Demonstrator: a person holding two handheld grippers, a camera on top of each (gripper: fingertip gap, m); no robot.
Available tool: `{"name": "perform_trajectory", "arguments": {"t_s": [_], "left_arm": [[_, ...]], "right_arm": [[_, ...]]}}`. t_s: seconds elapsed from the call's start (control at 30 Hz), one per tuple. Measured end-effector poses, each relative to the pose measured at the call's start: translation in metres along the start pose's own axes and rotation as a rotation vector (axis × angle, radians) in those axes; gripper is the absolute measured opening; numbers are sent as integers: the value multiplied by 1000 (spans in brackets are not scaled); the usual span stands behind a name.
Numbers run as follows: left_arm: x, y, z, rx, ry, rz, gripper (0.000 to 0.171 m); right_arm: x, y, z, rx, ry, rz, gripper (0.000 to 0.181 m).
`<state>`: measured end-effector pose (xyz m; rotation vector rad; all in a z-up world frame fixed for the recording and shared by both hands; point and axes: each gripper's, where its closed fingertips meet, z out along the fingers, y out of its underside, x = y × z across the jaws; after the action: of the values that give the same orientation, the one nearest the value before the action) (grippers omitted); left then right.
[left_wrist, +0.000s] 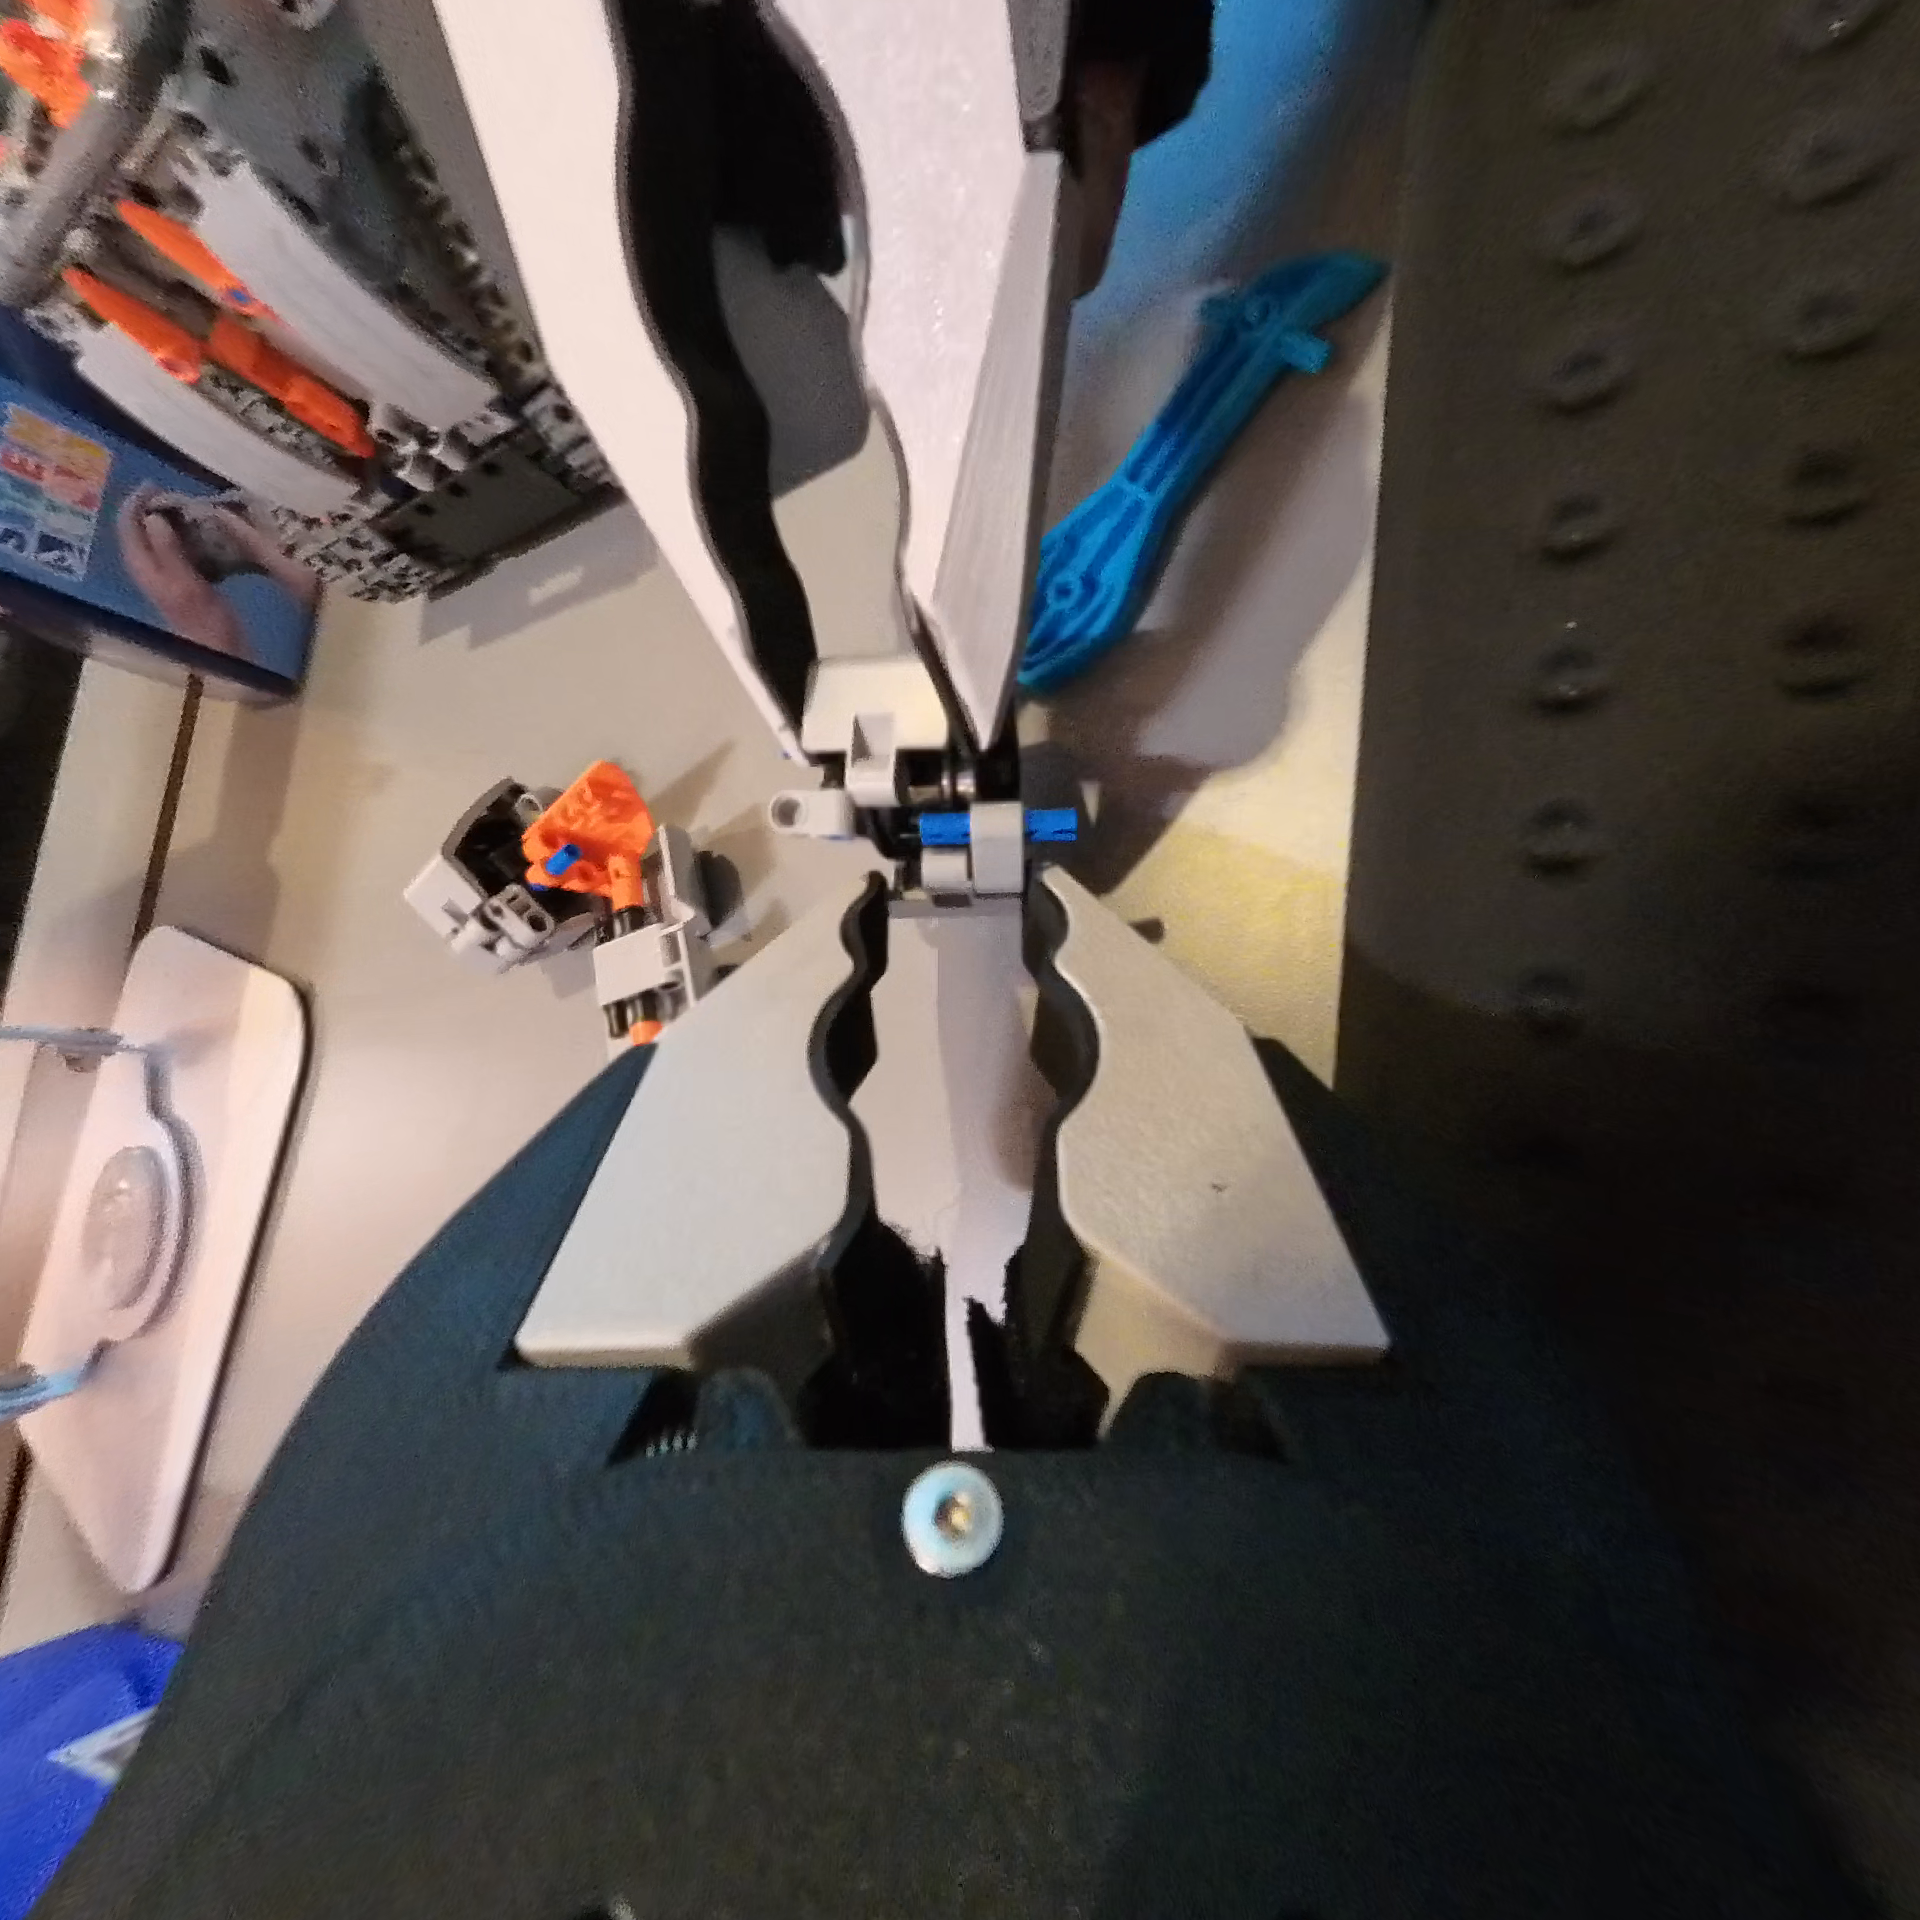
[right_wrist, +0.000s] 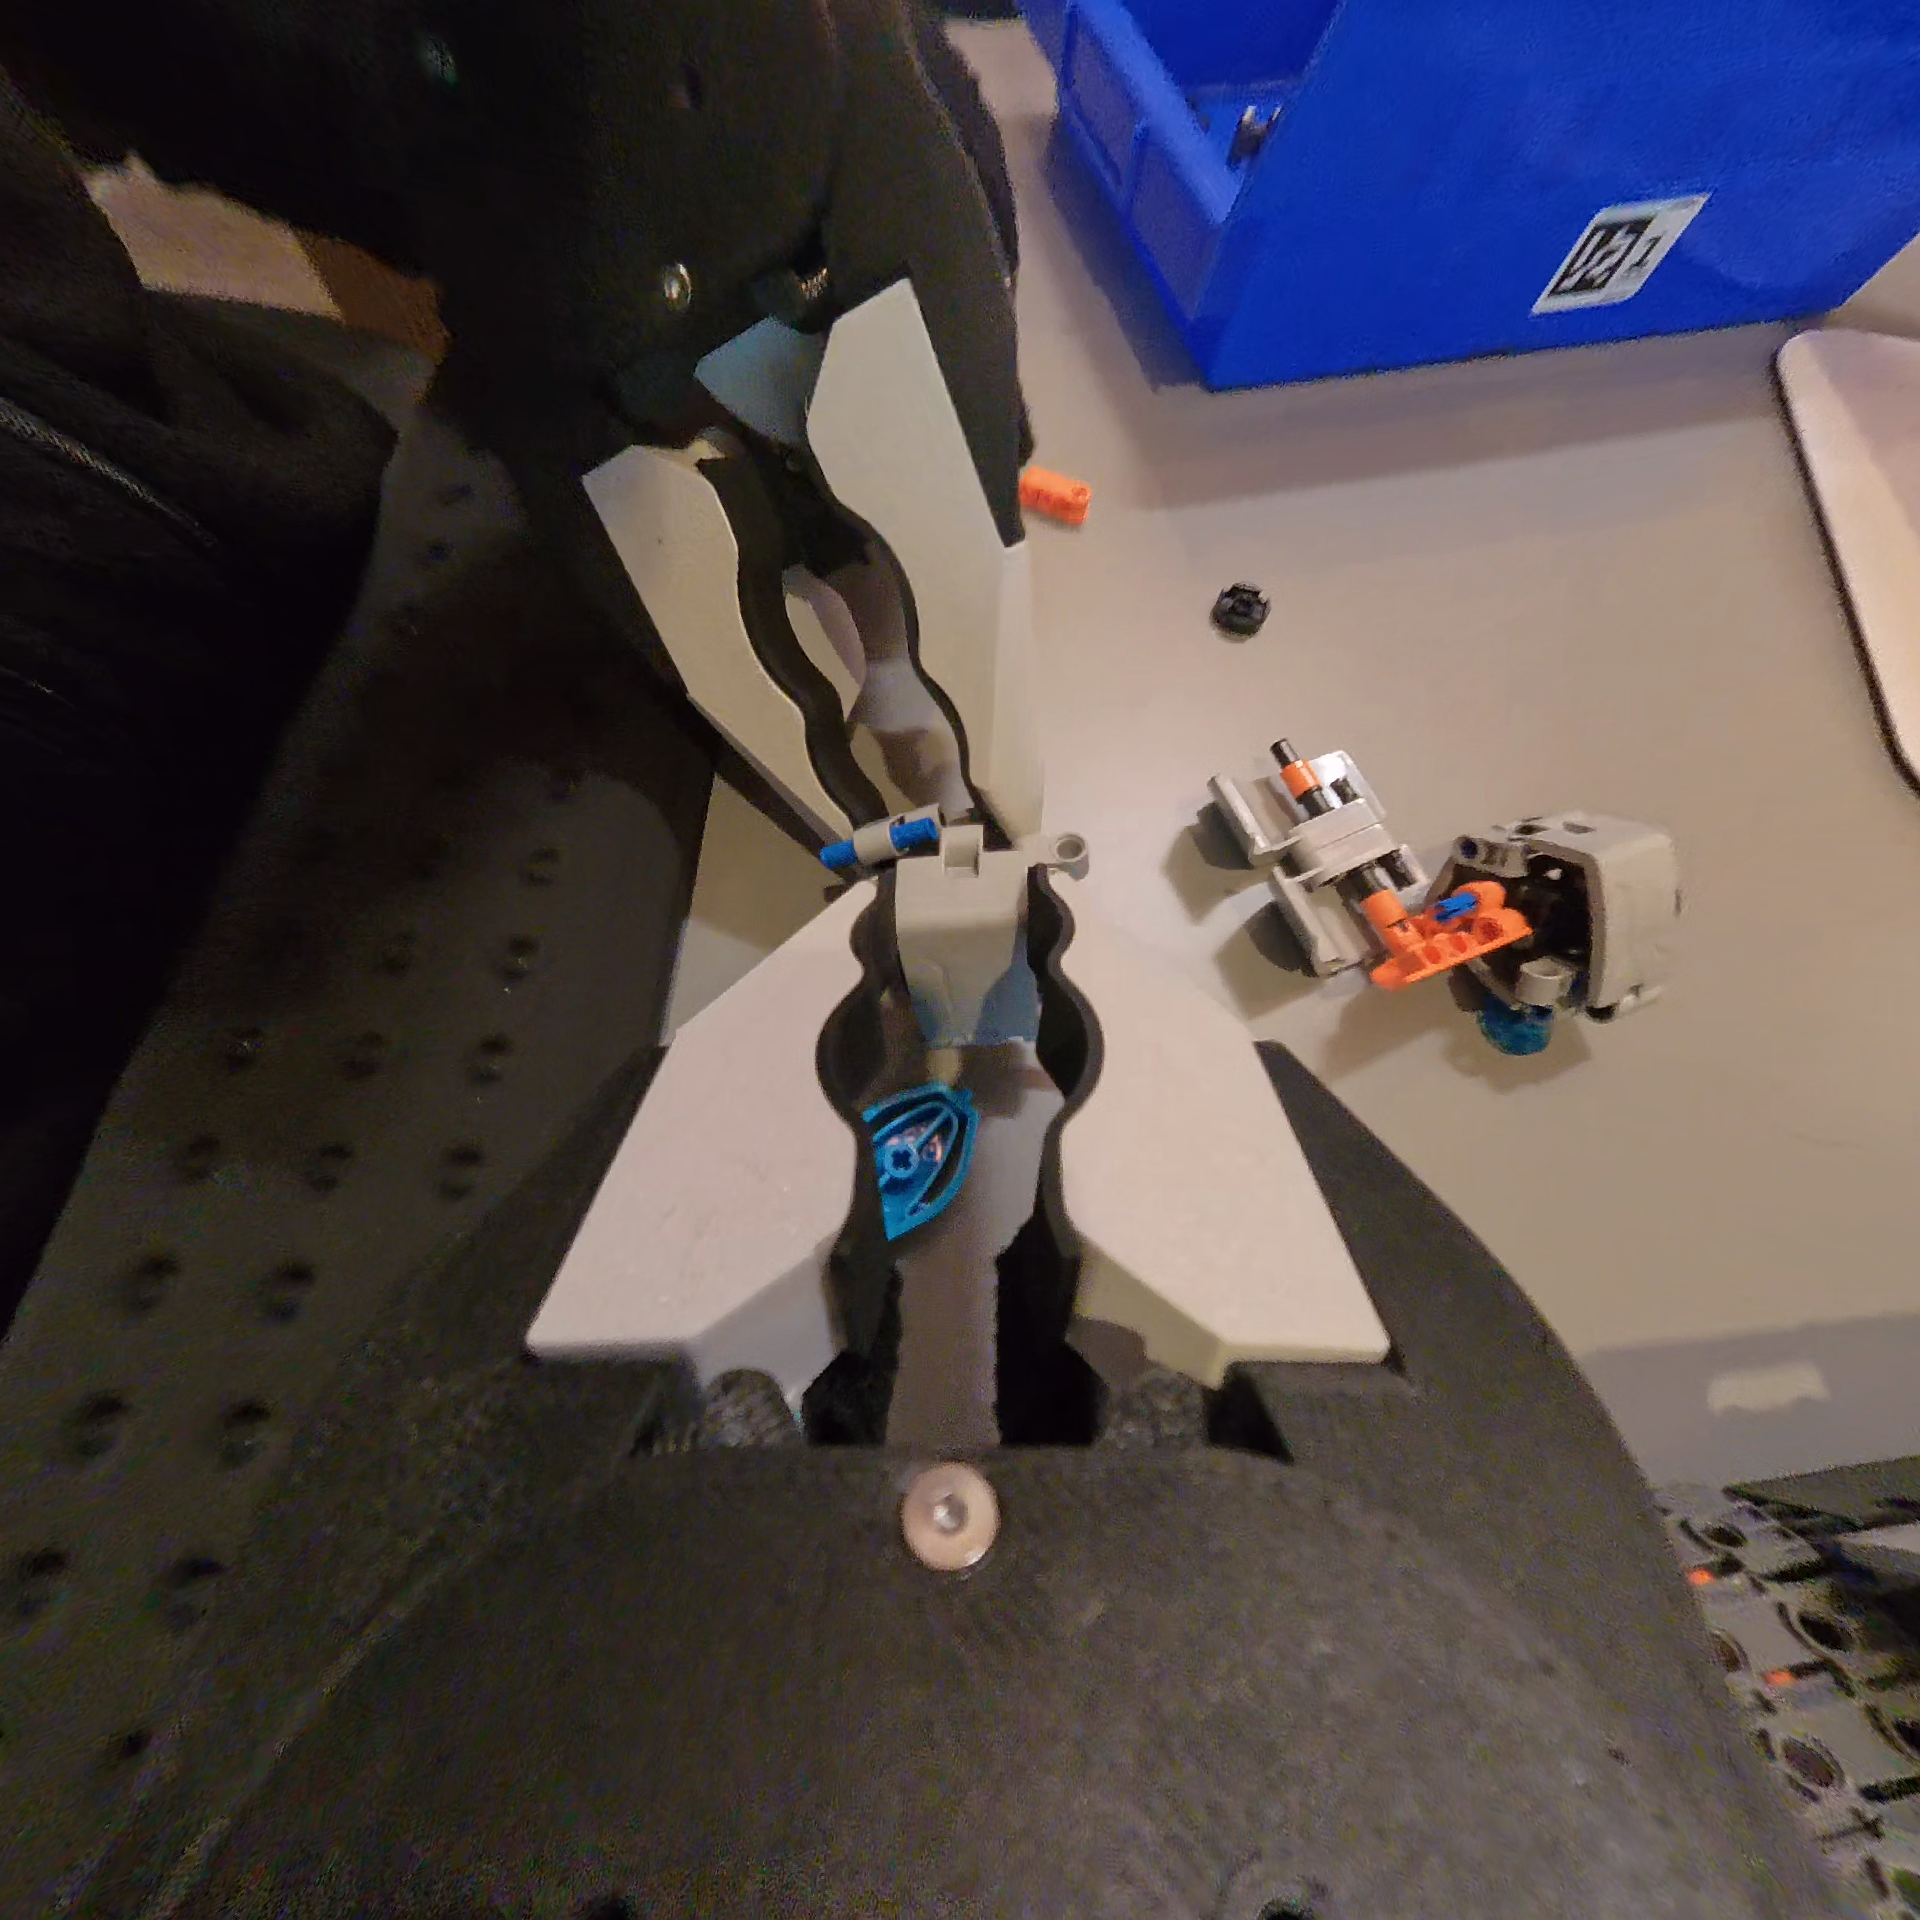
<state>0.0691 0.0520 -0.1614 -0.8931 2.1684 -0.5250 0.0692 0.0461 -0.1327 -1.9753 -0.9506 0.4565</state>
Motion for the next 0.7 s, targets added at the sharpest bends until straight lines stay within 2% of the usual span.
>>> {"name": "perform_trajectory", "arguments": {"t_s": [0.07,0.13,0.33,0.47,0.7], "left_arm": [[1,0,0,22,42,-68,23],[2,1,0,31,74,-101,23],[4,5,-1,34,114,-137,24],[1,9,-4,44,126,-176,24],[-6,15,-9,52,153,-238,23]], "right_arm": [[-2,-1,0,3,-4,-7,22],[-7,-1,1,-10,3,-97,23],[-10,4,-2,-32,-14,-192,23],[-6,4,-5,-18,-27,-169,23],[5,21,-6,-101,-42,-95,22]]}}
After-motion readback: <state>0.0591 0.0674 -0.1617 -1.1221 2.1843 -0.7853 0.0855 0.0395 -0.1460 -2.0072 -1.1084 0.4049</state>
